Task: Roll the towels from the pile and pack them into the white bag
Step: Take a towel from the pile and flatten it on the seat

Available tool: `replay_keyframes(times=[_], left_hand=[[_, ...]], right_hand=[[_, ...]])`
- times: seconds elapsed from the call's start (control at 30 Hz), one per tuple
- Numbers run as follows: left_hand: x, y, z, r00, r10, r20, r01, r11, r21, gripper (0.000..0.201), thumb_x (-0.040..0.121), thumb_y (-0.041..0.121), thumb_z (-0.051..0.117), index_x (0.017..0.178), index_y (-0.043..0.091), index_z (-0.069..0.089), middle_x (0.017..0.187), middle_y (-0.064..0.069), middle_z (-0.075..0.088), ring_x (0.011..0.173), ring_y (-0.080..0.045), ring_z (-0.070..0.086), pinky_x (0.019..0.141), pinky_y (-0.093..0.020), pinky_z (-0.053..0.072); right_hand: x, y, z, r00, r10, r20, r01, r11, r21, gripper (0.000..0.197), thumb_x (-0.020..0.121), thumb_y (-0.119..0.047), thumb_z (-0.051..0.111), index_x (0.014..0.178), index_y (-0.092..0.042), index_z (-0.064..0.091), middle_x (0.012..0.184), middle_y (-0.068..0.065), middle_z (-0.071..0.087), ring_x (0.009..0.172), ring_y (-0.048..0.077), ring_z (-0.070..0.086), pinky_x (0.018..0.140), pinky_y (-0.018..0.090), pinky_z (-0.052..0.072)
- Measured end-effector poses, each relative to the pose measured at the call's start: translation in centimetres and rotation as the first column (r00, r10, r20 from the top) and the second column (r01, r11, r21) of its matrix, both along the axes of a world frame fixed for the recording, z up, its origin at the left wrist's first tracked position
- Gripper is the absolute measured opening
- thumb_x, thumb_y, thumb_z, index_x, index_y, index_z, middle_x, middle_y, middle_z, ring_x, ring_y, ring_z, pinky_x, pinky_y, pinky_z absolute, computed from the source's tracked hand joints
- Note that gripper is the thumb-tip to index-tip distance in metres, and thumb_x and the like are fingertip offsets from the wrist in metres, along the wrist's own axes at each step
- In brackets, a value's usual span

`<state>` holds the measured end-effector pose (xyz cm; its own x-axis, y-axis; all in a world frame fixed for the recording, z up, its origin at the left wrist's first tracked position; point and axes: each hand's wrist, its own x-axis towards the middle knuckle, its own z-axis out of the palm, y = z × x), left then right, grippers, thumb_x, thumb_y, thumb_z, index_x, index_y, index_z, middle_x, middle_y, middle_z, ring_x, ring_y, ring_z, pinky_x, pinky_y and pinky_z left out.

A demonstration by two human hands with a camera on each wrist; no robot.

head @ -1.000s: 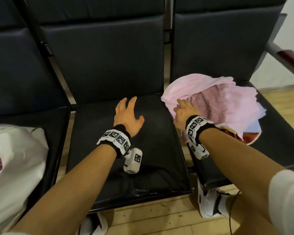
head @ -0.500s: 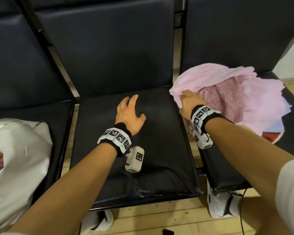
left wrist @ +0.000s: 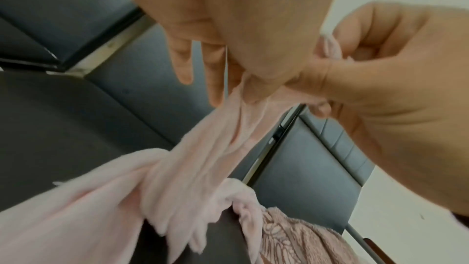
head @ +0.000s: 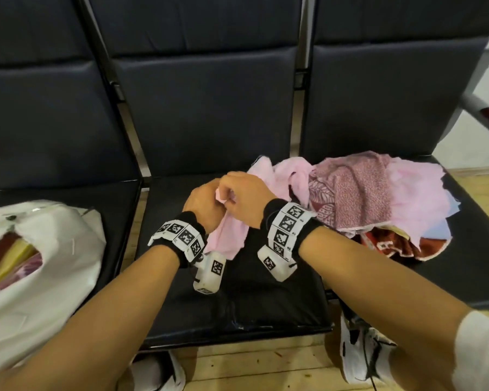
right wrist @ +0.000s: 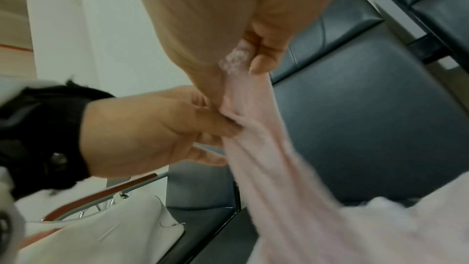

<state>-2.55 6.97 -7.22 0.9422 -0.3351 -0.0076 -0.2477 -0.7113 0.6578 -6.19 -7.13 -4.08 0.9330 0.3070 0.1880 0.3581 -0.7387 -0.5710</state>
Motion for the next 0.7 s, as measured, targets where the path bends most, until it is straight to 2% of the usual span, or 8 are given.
replay_keyframes(times=[0.1,0.23,0.3,0.4,0.5,0.6,0.67,0.7], left_hand=[[-1.1,3.1,2.1,0.999,0.051,0.02,-0.049,0.996,-0.078,0.017,0.095,0.01,0.053,0.102,0.024,0.06,0.086,0.006,0.064,0.078,-0.007,0.06,0.064,-0.021,0.044],[-1.8,6.8,4.3,0.99,0.114,0.084,-0.105,0.989,-0.101,0.015,0.099,0.013,0.046,0.098,0.023,0.057,0.076,0.001,0.06,0.069,-0.016,0.058,0.059,-0.028,0.044],[-2.4,7.6,5.1,0.987,0.105,0.125,-0.096,0.992,-0.077,0.013,0.099,0.011,0.043,0.1,0.018,0.054,0.075,-0.001,0.058,0.067,-0.018,0.056,0.057,-0.029,0.042],[-3.2,8.7,6.0,0.972,0.146,0.187,-0.122,0.983,-0.135,0.009,0.1,0.013,0.042,0.098,0.015,0.051,0.071,-0.004,0.056,0.062,-0.018,0.051,0.057,-0.037,0.046],[-3.8,9.8,6.9,0.978,0.119,0.17,-0.088,0.979,-0.181,0.017,0.097,0.037,0.056,0.094,0.02,0.054,0.074,-0.002,0.06,0.065,-0.016,0.055,0.062,-0.04,0.05],[-4.0,11.0,7.6,0.987,0.041,0.157,-0.054,0.995,0.08,0.033,0.085,0.052,0.068,0.093,0.023,0.054,0.08,0.005,0.061,0.072,-0.016,0.059,0.066,-0.035,0.052],[-3.7,11.9,8.0,0.976,0.07,0.206,-0.123,0.958,0.259,0.02,0.09,0.043,0.061,0.091,0.025,0.053,0.081,0.003,0.061,0.075,-0.022,0.061,0.072,-0.041,0.055],[-3.6,12.3,8.3,0.965,0.118,0.233,-0.181,0.946,0.271,0.013,0.093,0.038,0.055,0.09,0.025,0.054,0.081,0.001,0.062,0.075,-0.026,0.062,0.073,-0.042,0.056]], right_hand=[[-0.3,1.5,1.7,0.998,-0.054,0.038,0.057,0.996,-0.066,0.017,0.093,-0.021,0.06,0.087,-0.019,0.044,0.079,-0.005,0.05,0.072,0.015,0.048,0.064,0.028,0.038],[-0.2,3.0,3.2,0.995,-0.095,0.02,0.097,0.977,-0.191,0.019,0.099,-0.03,0.05,0.114,-0.02,0.047,0.085,-0.004,0.054,0.075,0.02,0.052,0.066,0.037,0.046],[-0.1,3.9,3.7,0.996,-0.058,0.062,0.074,0.95,-0.304,0.007,0.1,-0.025,0.045,0.101,-0.019,0.049,0.082,-0.005,0.05,0.077,0.023,0.052,0.063,0.035,0.04],[-0.3,5.4,4.8,0.988,-0.045,0.146,0.098,0.921,-0.377,0.012,0.098,-0.017,0.043,0.086,-0.021,0.041,0.07,-0.007,0.039,0.071,0.024,0.05,0.059,0.033,0.033],[-0.5,5.6,6.4,0.977,-0.074,0.2,0.135,0.94,-0.312,0.01,0.099,-0.019,0.04,0.091,-0.018,0.045,0.072,-0.004,0.045,0.071,0.023,0.048,0.061,0.036,0.037],[-0.6,5.5,8.1,0.962,-0.082,0.26,0.159,0.943,-0.293,0.016,0.102,-0.022,0.039,0.098,-0.013,0.052,0.082,0.004,0.056,0.077,0.026,0.049,0.066,0.041,0.043],[-0.6,5.6,9.0,0.946,-0.088,0.313,0.19,0.931,-0.312,0.013,0.1,-0.018,0.041,0.096,-0.012,0.051,0.082,0.006,0.057,0.077,0.028,0.05,0.064,0.04,0.04],[-0.6,5.6,9.2,0.939,-0.091,0.333,0.203,0.926,-0.318,0.012,0.1,-0.017,0.042,0.095,-0.012,0.051,0.081,0.007,0.057,0.076,0.029,0.05,0.063,0.039,0.038]])
